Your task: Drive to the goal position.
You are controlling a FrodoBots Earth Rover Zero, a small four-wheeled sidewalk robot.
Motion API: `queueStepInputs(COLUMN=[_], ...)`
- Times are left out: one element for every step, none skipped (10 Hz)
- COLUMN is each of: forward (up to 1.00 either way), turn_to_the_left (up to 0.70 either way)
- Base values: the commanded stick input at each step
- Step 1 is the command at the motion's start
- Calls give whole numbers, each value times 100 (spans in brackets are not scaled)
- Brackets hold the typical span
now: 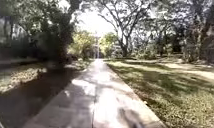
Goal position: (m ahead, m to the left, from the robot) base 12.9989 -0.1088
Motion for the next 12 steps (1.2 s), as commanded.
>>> queueStepInputs(forward=[50, 50, 50, 50, 50, 50, 50, 50, 50, 50, 50, 50], turn_to_the_left=[0, 0, 0, 0, 0, 0, 0, 0, 0, 0, 0, 0])
